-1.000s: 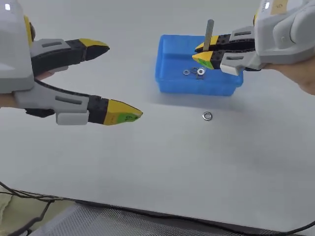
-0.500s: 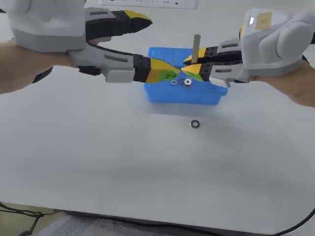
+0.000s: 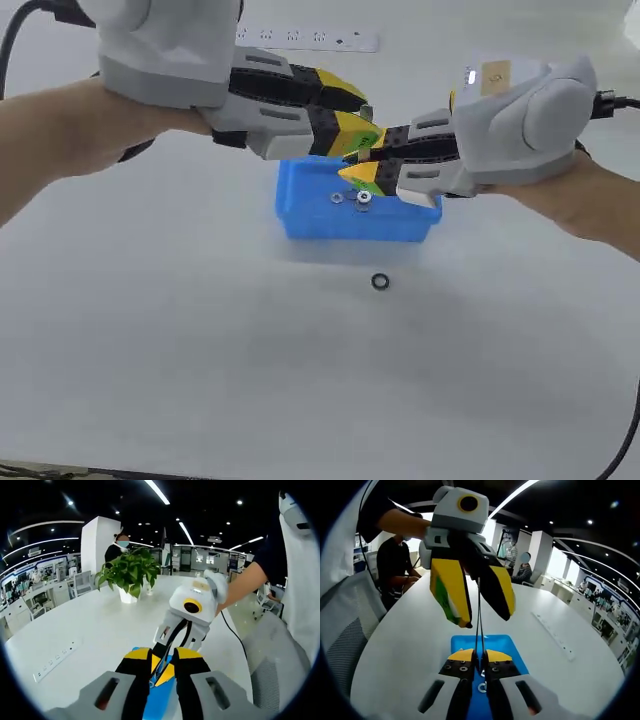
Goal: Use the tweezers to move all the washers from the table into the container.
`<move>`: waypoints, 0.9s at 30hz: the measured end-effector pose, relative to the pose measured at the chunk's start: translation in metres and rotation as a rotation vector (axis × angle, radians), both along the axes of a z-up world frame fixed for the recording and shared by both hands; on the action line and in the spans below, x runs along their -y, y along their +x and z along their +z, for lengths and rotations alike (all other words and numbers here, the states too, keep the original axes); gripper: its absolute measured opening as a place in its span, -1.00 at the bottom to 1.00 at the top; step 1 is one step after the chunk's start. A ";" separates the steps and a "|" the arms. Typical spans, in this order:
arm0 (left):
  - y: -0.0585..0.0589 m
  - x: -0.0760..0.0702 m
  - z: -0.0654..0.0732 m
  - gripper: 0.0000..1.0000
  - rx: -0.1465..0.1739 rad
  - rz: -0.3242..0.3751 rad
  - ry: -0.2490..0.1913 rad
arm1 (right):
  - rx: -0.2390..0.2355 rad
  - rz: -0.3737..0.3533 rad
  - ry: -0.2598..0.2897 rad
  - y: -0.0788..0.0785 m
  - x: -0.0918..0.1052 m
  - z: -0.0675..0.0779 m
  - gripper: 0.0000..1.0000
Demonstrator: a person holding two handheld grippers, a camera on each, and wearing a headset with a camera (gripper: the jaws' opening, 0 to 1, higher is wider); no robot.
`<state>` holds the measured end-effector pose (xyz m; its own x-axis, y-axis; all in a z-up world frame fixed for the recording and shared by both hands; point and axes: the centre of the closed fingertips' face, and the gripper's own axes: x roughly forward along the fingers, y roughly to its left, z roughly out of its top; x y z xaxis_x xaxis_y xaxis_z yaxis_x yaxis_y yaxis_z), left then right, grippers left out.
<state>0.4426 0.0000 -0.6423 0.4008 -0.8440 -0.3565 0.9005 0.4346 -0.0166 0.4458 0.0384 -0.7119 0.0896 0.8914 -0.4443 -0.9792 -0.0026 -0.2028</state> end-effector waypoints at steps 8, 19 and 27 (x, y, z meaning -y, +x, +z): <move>-0.006 0.005 0.001 -0.85 0.081 -0.064 0.055 | -0.004 0.011 0.001 -0.002 -0.002 0.001 -0.84; 0.001 0.009 -0.001 -0.90 0.142 -0.078 0.083 | 0.015 -0.036 -0.024 0.008 -0.001 -0.004 -0.76; 0.003 0.014 -0.001 -0.90 0.154 -0.106 0.092 | -0.057 -0.059 -0.013 0.005 0.006 -0.002 -0.38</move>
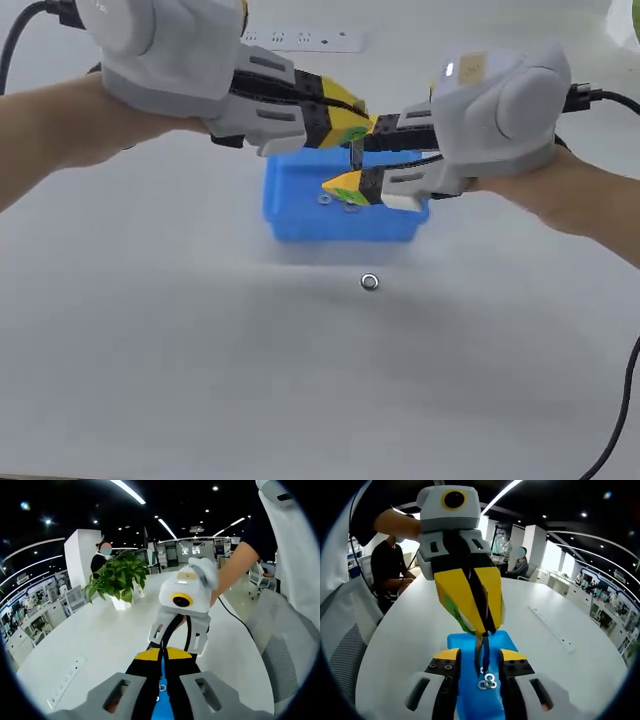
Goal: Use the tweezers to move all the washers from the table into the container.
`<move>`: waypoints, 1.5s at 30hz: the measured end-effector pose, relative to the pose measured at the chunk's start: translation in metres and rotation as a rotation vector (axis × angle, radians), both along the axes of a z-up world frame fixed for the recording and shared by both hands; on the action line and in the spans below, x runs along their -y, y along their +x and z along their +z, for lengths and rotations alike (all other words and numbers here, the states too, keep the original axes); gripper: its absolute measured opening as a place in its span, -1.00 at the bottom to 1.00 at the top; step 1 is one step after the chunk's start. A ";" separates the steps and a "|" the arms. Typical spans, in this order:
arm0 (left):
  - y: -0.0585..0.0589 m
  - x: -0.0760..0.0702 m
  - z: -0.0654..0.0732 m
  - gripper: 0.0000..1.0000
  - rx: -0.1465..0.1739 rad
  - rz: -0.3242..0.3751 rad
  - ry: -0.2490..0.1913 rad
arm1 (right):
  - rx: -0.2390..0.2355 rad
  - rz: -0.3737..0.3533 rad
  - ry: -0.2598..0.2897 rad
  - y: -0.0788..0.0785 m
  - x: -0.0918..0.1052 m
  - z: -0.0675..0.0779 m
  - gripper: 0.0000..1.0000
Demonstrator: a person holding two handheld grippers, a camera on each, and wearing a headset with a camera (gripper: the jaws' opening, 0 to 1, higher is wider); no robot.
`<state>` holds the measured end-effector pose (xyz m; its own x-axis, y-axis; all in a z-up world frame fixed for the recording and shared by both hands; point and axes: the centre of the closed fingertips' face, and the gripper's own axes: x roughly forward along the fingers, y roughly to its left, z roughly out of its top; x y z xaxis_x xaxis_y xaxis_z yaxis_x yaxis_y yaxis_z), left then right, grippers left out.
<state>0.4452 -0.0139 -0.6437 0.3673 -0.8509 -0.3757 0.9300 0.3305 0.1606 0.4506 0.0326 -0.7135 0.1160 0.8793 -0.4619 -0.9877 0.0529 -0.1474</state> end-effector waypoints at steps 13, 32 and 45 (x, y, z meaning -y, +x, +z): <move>-0.002 -0.004 -0.004 -0.90 -0.008 -0.045 0.012 | -0.113 -0.007 0.017 -0.022 0.035 -0.001 0.53; -0.034 0.010 -0.007 -0.90 -0.024 -0.015 -0.062 | -0.103 -0.064 0.012 -0.060 0.077 -0.007 0.96; -0.056 0.022 -0.031 -0.90 -0.042 -0.044 -0.017 | -0.150 -0.072 -0.036 -0.072 0.096 -0.030 1.00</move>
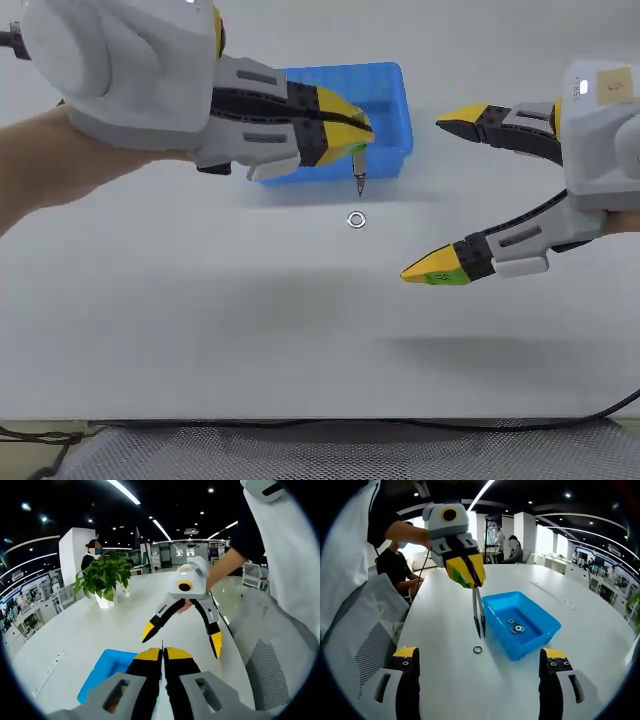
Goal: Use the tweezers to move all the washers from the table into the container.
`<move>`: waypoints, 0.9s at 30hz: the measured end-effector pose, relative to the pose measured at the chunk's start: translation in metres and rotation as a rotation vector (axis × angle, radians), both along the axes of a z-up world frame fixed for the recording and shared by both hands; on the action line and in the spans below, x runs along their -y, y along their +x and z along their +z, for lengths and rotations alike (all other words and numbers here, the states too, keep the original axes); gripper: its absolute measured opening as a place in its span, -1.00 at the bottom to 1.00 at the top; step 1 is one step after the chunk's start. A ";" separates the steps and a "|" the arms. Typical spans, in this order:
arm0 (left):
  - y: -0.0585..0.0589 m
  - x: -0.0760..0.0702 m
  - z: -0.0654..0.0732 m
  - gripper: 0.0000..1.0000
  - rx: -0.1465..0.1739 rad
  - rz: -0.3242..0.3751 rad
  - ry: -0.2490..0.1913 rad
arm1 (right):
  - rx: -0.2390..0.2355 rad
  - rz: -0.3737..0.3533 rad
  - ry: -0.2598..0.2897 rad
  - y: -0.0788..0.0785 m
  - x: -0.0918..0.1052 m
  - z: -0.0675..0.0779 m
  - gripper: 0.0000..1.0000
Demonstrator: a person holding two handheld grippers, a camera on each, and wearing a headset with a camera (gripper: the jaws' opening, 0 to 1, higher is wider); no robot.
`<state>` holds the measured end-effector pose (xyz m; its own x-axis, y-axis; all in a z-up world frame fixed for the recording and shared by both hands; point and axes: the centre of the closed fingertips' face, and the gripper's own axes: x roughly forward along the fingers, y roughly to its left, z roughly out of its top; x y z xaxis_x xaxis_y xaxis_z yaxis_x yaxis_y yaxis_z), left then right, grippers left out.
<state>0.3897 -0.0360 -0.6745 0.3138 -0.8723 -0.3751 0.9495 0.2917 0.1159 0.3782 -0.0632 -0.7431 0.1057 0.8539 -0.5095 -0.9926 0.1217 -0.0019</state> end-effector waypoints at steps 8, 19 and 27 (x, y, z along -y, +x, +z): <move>-0.013 0.007 -0.008 -0.90 -0.015 0.008 0.004 | -0.031 -0.006 -0.007 -0.003 0.006 -0.010 1.00; -0.021 0.010 -0.020 -0.90 -0.053 -0.002 0.025 | -0.066 0.011 -0.008 -0.011 0.004 -0.021 1.00; -0.020 0.012 -0.025 -0.90 -0.057 -0.001 0.027 | -0.102 0.019 -0.003 -0.019 0.004 -0.027 1.00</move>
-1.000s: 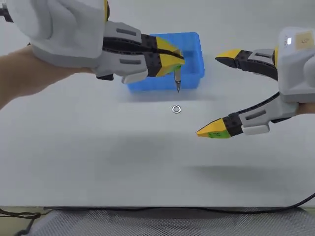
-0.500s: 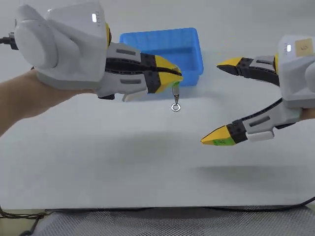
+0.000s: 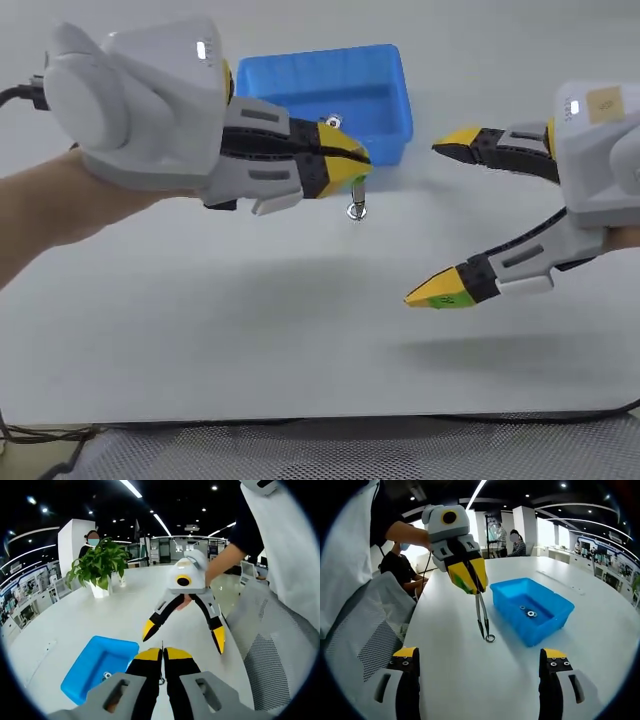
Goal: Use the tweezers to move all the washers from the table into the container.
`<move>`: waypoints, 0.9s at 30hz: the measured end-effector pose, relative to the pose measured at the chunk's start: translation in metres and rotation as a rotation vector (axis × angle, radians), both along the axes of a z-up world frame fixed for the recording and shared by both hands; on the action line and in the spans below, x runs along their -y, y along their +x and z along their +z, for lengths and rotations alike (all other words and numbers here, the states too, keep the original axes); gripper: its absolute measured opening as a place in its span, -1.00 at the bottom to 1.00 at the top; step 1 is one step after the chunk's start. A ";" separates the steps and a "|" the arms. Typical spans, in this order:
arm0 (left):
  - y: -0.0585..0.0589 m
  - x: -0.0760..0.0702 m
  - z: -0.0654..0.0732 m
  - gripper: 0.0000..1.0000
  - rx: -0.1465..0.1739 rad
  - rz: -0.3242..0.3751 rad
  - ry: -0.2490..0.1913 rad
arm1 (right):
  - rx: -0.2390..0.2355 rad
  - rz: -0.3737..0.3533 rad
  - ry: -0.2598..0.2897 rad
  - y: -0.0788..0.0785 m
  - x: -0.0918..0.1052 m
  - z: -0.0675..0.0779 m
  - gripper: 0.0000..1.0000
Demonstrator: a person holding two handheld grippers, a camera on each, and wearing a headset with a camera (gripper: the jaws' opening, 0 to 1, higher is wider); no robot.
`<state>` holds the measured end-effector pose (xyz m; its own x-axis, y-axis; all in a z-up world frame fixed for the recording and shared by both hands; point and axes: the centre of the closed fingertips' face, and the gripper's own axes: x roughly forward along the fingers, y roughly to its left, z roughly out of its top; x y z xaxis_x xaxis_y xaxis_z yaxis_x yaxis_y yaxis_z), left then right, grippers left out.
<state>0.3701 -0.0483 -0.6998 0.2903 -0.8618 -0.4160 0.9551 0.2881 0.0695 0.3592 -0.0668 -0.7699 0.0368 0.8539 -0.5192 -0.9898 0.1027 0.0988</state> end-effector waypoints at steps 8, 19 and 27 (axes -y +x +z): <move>0.000 0.001 -0.003 -0.90 -0.025 -0.004 0.001 | -0.012 0.004 0.000 -0.001 0.000 -0.001 1.00; -0.001 -0.001 -0.004 -0.90 -0.068 -0.027 0.011 | -0.020 0.166 -0.011 -0.018 -0.036 -0.007 0.58; -0.003 -0.002 -0.008 -0.89 -0.079 -0.030 0.018 | 0.006 0.170 -0.009 -0.006 -0.060 -0.011 0.06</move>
